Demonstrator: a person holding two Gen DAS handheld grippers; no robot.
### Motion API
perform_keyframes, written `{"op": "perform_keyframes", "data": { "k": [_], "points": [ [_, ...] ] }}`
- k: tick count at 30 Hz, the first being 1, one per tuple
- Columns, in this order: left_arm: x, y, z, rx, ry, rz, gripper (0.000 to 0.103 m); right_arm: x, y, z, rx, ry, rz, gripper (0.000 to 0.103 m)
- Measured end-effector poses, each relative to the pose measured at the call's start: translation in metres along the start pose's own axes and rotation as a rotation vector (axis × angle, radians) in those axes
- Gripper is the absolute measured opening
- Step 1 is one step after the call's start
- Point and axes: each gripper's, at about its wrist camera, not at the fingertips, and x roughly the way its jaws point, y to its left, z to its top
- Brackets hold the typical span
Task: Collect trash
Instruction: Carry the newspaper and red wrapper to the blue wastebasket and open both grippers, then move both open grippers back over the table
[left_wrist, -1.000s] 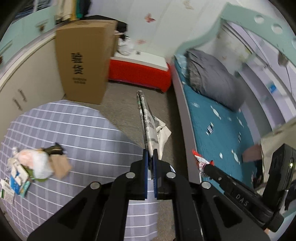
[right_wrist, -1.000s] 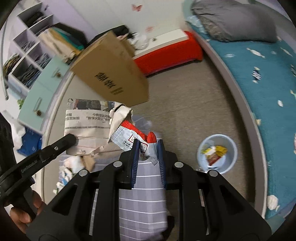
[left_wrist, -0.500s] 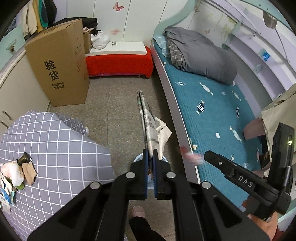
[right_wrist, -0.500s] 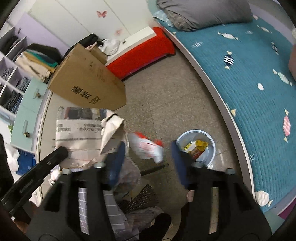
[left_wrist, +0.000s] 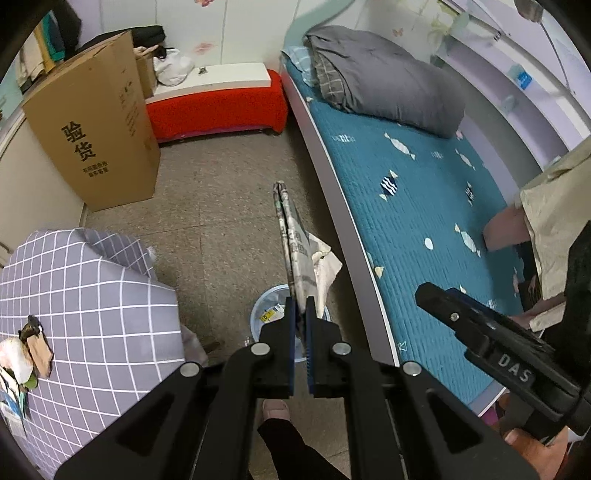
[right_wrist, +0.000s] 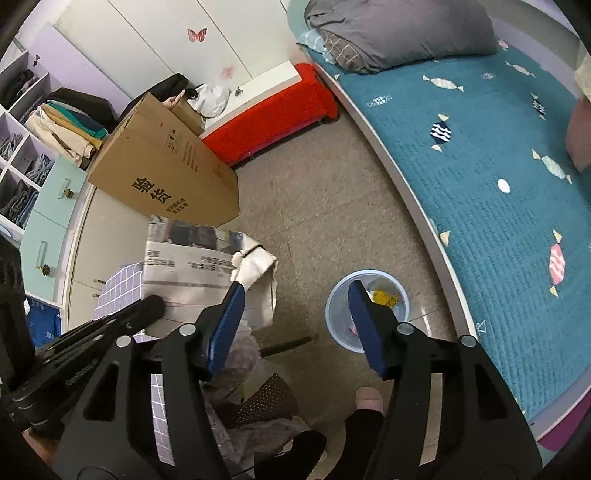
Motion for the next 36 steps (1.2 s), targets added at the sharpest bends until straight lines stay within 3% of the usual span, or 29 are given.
{"op": "perform_keyframes", "data": {
  "k": [12,15,17,18,19,26,36],
  "points": [
    [0.010,-0.029,0.006,0.068,0.016,-0.041,0.005,-0.028,-0.018,0.001,0.020,-0.076,-0.024,0.060],
    [0.008,-0.039,0.008,0.112,-0.010,-0.073,0.010,-0.038,-0.022,0.001,0.022,-0.108,-0.029,0.060],
    [0.011,-0.044,0.007,0.128,-0.014,-0.053,0.026,-0.041,-0.025,0.001,0.029,-0.111,-0.031,0.060],
    [0.010,-0.045,0.007,0.121,-0.029,-0.040,0.047,-0.042,-0.027,-0.001,0.034,-0.111,-0.034,0.060],
    [0.009,-0.044,0.006,0.111,-0.041,-0.025,0.061,-0.043,-0.029,-0.002,0.038,-0.110,-0.037,0.060],
    [-0.004,-0.035,-0.004,0.073,-0.045,-0.015,0.064,-0.044,-0.023,-0.011,0.026,-0.093,-0.033,0.060],
    [-0.037,0.008,-0.037,0.000,-0.063,0.018,0.065,-0.036,0.032,-0.034,-0.081,-0.060,0.006,0.061]
  ]
}}
